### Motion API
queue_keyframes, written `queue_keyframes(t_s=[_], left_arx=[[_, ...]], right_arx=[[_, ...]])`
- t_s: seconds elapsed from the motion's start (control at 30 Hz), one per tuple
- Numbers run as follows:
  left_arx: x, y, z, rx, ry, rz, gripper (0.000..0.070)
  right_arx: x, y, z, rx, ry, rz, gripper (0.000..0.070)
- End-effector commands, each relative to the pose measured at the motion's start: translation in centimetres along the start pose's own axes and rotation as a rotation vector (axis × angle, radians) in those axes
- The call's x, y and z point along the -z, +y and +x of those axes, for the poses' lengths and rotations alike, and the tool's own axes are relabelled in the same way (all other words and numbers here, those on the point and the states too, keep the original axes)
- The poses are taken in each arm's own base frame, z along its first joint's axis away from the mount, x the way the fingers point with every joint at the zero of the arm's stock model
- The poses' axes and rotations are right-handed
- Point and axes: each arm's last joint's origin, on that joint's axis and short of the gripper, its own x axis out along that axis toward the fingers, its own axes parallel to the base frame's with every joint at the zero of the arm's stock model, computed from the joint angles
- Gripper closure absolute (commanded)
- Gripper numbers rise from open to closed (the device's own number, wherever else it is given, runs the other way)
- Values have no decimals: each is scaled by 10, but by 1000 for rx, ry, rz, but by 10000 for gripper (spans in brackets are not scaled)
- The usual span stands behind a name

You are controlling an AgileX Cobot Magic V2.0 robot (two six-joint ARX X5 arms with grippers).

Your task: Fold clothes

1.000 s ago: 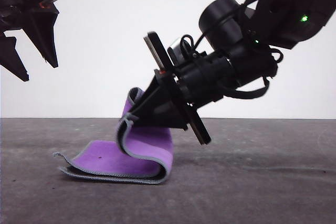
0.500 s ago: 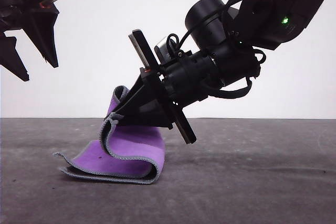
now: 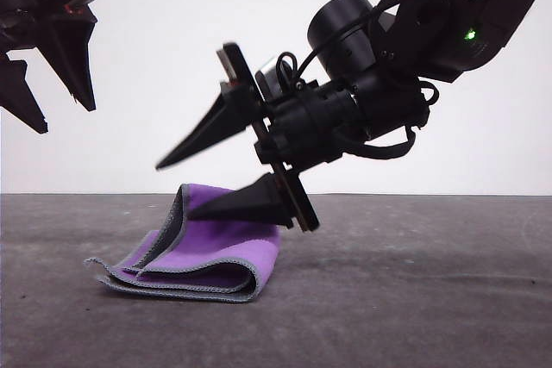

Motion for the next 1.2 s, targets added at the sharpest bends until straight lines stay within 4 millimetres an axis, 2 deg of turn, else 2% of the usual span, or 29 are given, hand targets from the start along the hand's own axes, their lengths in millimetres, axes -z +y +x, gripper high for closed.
queue_keyframes(t_s=[0.0,0.07,0.13,0.27,0.43,0.57,0.7,0.8,0.87,1.0,1.03,1.07,1.1,1.13,1.17], left_arx=[[-4,0,1,2,-6,6,298],[-5,1,1,1,-11,8,297],[-5,0,0,1,-12,8,297],[-4,-1,-3,0,-22,13,297],[-2,-4,-11,-4,-44,22,296],[1,-6,-21,-46,-66,41,294],[2,-6,-27,-118,-90,53,294],[1,-5,-27,-141,-99,55,294],[0,-5,-27,-143,-106,57,295],[0,-5,-27,-143,-107,54,298],[0,-5,-27,-143,-105,54,301],[0,-5,-27,-143,-103,53,305],[0,-5,-27,-143,-103,53,322],[1,-5,-27,-142,-102,53,378],[1,-5,-27,-142,-98,54,498]], right_arx=[[-8,1,1,-26,-1,-7,228],[-16,2,-4,-46,0,-7,170],[-25,5,-9,-66,5,-8,142],[-44,17,-22,-99,-2,-42,141],[-65,36,-47,-42,-33,-118,141],[-75,50,-77,184,-53,-206,135],[-75,63,-107,605,-3,-291,135],[-69,64,-123,840,46,-290,136],[-66,61,-131,918,75,-267,137],[-64,55,-142,951,94,-219,148],[-64,55,-143,953,92,-215,184],[-65,54,-144,954,91,-214,253],[-65,54,-144,955,90,-213,362],[-65,54,-145,955,90,-212,487],[-65,54,-145,956,92,-212,625]])
